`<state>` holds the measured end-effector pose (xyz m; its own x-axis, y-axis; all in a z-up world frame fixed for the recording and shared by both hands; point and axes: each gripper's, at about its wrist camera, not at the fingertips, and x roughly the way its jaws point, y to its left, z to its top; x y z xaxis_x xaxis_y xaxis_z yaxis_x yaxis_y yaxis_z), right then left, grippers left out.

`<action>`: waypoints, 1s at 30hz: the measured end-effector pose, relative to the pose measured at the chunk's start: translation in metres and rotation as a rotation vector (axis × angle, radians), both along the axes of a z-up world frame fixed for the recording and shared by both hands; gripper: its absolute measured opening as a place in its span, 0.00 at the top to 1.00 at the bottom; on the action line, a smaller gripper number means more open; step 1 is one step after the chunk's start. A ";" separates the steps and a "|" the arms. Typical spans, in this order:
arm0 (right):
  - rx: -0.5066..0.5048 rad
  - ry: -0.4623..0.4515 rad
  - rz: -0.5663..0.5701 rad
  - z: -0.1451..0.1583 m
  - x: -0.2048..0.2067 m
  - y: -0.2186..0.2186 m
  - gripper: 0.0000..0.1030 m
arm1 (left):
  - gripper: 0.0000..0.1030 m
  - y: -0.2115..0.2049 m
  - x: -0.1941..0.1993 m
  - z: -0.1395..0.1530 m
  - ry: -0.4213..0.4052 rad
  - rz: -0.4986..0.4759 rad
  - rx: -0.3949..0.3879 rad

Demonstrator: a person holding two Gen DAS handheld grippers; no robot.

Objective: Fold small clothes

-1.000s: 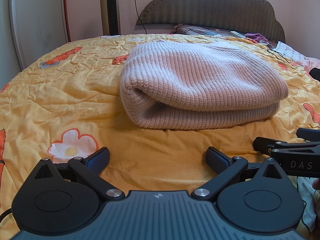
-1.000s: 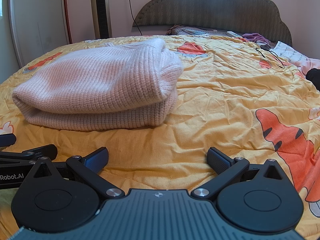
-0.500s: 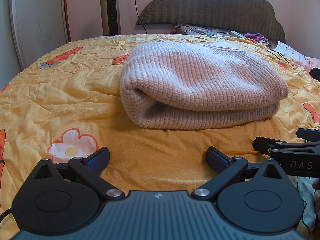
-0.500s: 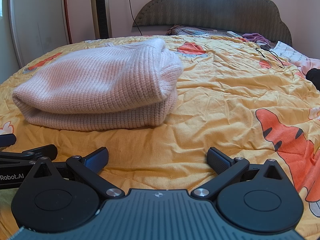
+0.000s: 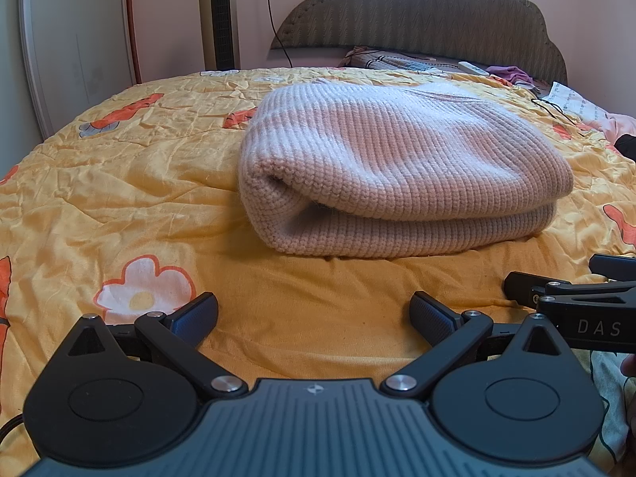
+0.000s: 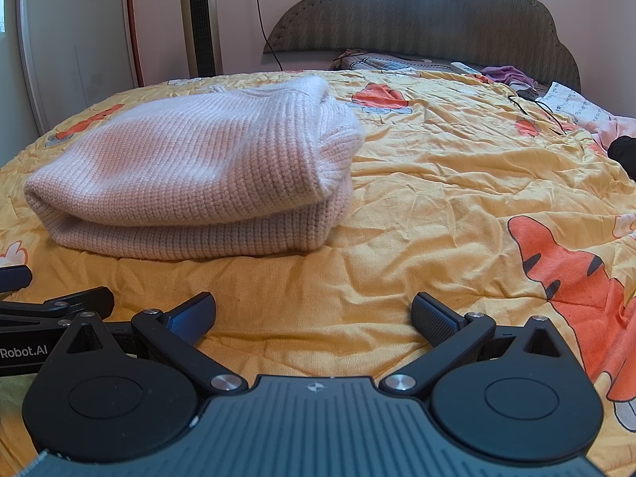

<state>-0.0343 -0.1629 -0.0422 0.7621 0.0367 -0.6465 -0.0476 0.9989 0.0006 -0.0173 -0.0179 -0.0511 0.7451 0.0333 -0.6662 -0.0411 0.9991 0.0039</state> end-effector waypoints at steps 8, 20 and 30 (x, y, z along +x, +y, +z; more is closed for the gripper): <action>0.000 0.000 0.000 0.000 0.000 0.000 0.00 | 0.00 0.000 0.000 0.000 0.000 0.000 0.000; -0.002 0.001 -0.001 0.000 0.000 0.001 0.00 | 0.00 0.000 0.001 0.001 0.011 0.006 0.003; -0.008 0.012 -0.001 0.003 -0.001 0.001 0.01 | 0.00 0.003 -0.004 0.010 0.058 -0.012 -0.028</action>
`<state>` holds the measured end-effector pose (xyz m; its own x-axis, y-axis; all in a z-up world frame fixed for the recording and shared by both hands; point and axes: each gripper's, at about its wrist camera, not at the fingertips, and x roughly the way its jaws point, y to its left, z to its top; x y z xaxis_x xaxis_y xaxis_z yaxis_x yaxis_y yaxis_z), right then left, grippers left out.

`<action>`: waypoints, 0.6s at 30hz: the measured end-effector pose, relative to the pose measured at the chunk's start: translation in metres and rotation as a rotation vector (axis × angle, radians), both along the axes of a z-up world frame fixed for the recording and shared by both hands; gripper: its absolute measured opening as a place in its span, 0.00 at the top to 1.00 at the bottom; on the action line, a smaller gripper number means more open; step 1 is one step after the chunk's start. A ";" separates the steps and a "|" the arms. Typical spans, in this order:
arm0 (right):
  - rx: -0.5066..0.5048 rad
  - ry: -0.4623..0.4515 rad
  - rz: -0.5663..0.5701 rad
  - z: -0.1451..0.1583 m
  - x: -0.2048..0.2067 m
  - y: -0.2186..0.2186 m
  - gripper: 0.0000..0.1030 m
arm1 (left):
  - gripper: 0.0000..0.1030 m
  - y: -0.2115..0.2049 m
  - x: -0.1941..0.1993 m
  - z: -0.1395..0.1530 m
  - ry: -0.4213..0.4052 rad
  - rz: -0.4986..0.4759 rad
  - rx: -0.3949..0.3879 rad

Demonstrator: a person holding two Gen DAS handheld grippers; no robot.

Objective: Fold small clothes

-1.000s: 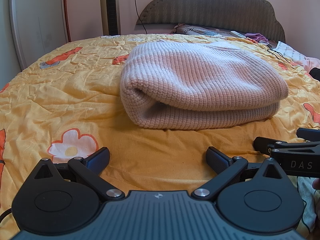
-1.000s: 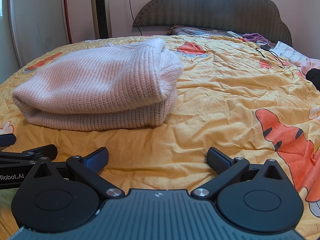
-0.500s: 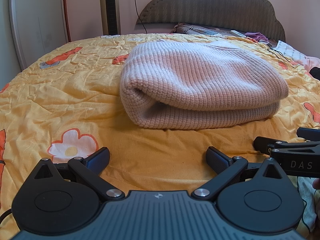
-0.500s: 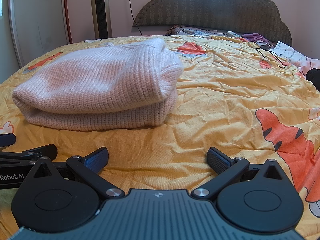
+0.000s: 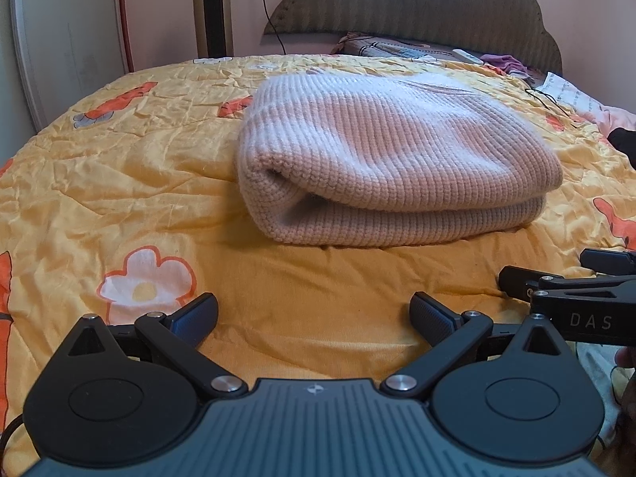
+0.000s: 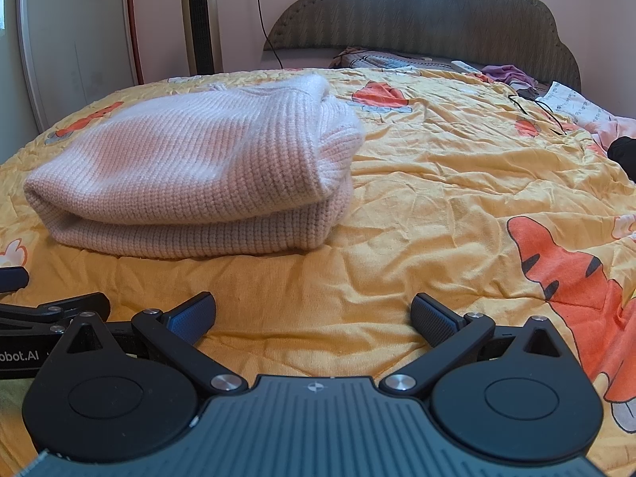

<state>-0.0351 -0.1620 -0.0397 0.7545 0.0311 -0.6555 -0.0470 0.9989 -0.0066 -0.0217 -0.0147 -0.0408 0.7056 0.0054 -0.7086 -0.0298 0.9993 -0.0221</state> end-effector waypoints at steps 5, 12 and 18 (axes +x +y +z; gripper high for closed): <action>0.064 0.035 0.005 0.014 -0.009 -0.007 0.00 | 0.00 0.003 -0.014 0.018 -0.013 0.027 -0.052; 0.054 0.037 0.039 0.033 -0.027 -0.003 0.00 | 0.00 0.002 -0.029 0.039 -0.022 0.047 -0.028; 0.039 0.048 0.033 0.043 -0.029 0.001 0.00 | 0.00 -0.008 -0.027 0.052 -0.031 0.019 0.045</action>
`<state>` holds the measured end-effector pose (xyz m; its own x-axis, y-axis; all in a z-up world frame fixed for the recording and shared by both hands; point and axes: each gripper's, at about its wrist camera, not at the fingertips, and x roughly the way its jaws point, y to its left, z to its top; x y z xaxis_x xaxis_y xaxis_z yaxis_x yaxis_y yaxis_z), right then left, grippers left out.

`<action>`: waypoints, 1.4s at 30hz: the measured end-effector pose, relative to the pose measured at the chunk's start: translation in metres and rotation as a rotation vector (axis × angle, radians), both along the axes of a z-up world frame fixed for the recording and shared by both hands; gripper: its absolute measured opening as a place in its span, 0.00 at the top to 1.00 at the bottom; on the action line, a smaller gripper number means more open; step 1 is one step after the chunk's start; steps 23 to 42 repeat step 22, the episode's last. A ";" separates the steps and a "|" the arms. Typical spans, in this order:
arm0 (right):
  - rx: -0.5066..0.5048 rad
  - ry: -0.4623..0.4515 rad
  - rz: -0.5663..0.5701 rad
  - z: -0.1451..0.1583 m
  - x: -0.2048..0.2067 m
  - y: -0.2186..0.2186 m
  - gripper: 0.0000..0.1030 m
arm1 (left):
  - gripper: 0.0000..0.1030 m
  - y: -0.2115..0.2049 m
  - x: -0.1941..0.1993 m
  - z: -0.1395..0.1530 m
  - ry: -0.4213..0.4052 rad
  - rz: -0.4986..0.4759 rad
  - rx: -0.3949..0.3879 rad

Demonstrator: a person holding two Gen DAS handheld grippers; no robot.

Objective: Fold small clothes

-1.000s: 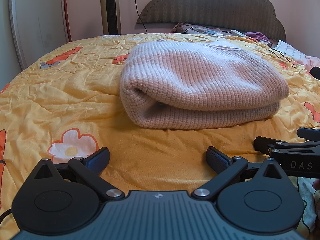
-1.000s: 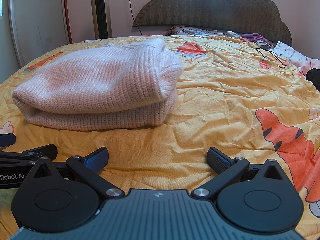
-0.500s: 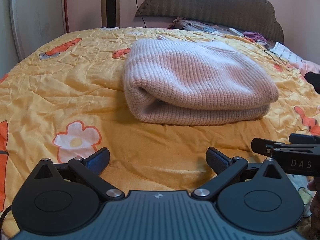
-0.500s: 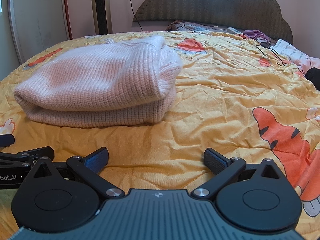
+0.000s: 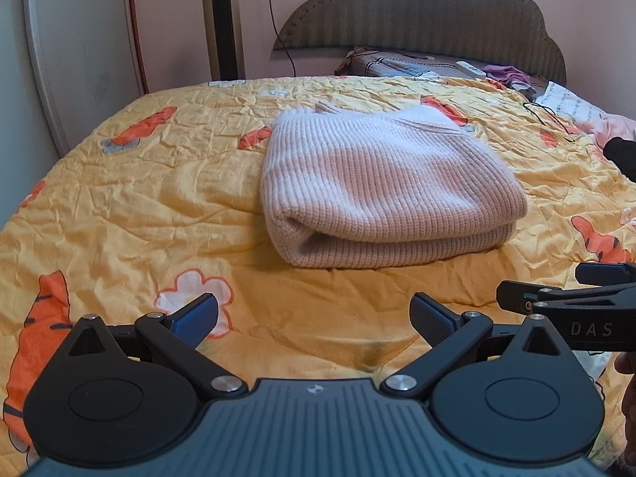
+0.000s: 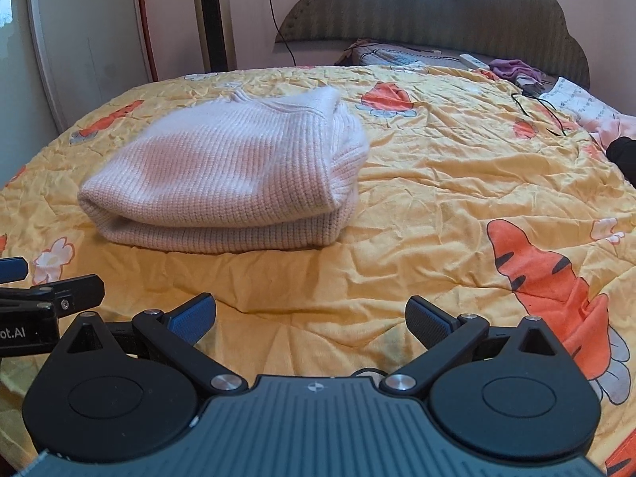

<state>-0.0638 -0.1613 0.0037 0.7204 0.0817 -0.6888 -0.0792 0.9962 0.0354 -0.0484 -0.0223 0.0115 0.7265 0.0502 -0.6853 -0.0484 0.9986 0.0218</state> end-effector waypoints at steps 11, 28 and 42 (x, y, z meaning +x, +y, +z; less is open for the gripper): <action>0.016 0.023 0.011 -0.005 0.033 -0.009 0.00 | 0.00 -0.001 0.032 -0.015 0.034 0.016 -0.091; 0.038 0.077 -0.002 -0.024 0.051 -0.010 0.00 | 0.00 0.000 0.033 -0.018 0.060 0.000 -0.109; 0.038 0.077 -0.002 -0.024 0.051 -0.010 0.00 | 0.00 0.000 0.033 -0.018 0.060 0.000 -0.109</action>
